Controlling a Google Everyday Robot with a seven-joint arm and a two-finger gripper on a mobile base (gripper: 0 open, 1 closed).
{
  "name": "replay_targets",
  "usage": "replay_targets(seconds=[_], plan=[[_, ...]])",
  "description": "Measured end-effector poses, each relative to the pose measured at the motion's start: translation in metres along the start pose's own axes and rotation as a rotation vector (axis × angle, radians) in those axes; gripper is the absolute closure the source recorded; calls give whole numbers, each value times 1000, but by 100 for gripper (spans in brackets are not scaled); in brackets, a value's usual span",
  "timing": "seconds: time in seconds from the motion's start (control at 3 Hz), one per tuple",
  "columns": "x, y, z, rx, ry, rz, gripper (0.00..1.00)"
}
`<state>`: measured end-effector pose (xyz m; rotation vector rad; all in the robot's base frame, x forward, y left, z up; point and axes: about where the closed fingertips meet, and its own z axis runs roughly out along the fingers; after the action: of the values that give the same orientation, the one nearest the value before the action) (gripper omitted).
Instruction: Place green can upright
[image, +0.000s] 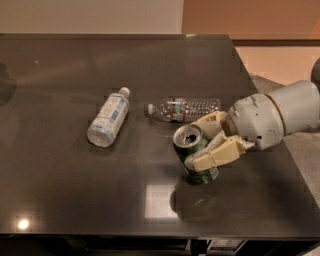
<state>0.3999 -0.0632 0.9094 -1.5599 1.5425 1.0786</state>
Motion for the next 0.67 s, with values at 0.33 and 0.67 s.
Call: replay_targets(seconds=[0.33, 0.67], plan=[[-3, 3, -2, -12, -163, 25, 84], [-2, 5, 1, -27, -263, 27, 61]])
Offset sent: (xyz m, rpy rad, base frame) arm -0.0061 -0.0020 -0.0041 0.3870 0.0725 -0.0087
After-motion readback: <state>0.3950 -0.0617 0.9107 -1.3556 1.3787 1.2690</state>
